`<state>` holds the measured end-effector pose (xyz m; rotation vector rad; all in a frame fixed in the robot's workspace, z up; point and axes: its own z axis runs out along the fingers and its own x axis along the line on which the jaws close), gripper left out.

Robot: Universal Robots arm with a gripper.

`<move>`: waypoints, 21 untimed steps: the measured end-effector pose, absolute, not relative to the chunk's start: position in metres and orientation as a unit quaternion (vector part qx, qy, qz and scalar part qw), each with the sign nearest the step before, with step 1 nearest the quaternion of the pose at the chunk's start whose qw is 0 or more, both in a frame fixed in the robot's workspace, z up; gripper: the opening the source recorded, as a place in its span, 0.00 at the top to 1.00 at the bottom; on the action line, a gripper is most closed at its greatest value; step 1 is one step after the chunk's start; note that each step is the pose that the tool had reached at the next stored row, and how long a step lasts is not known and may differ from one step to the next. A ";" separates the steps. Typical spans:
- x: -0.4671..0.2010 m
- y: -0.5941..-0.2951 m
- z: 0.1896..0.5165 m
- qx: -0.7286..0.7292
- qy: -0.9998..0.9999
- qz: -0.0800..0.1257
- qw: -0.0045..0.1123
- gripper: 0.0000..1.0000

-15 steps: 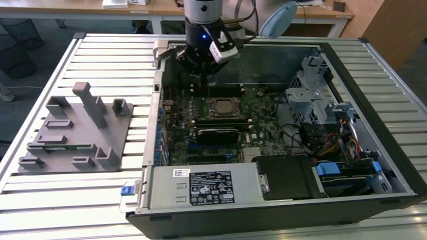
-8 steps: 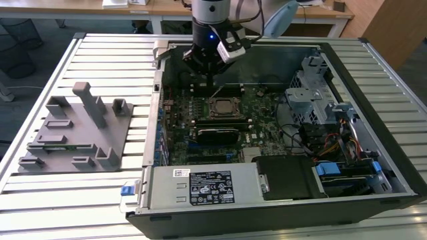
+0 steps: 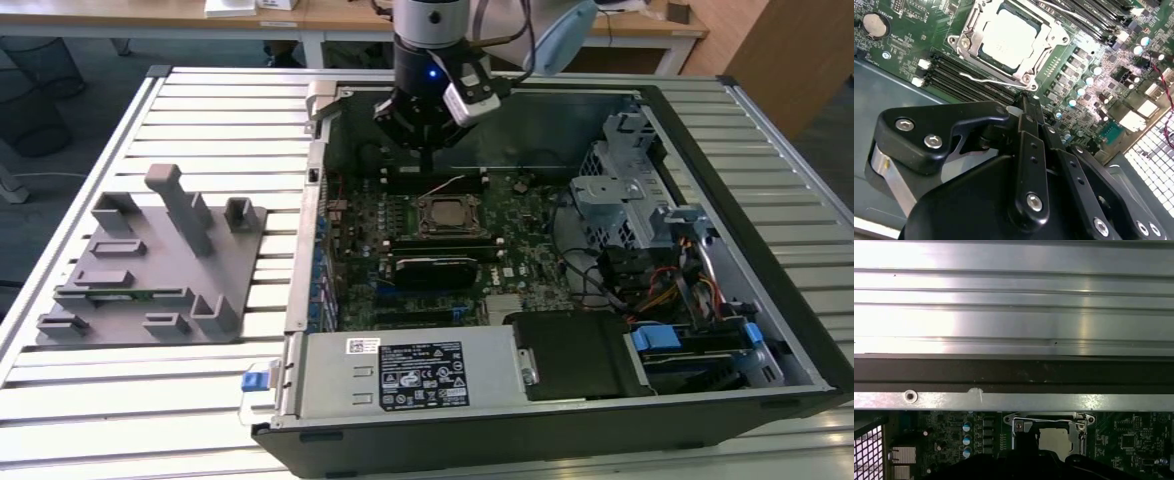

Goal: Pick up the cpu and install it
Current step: 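Install the first cpu locking lever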

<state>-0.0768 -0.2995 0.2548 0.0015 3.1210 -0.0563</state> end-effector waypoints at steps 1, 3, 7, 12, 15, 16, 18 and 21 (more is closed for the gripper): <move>-0.076 -0.300 0.255 0.000 1.000 -0.018 0.010 0.89; -0.076 -0.300 0.255 0.000 1.000 -0.018 0.010 0.89; -0.074 -0.300 0.255 0.000 1.000 -0.018 0.010 0.89; -0.073 -0.300 0.255 0.000 1.000 -0.017 0.010 0.89; -0.072 -0.299 0.255 0.000 1.000 -0.017 0.010 0.89; -0.072 -0.300 0.255 0.000 1.000 -0.017 0.010 0.89; -0.071 -0.299 0.255 -0.001 1.000 -0.016 0.010 0.89; -0.071 -0.299 0.255 -0.002 1.000 -0.005 0.010 0.89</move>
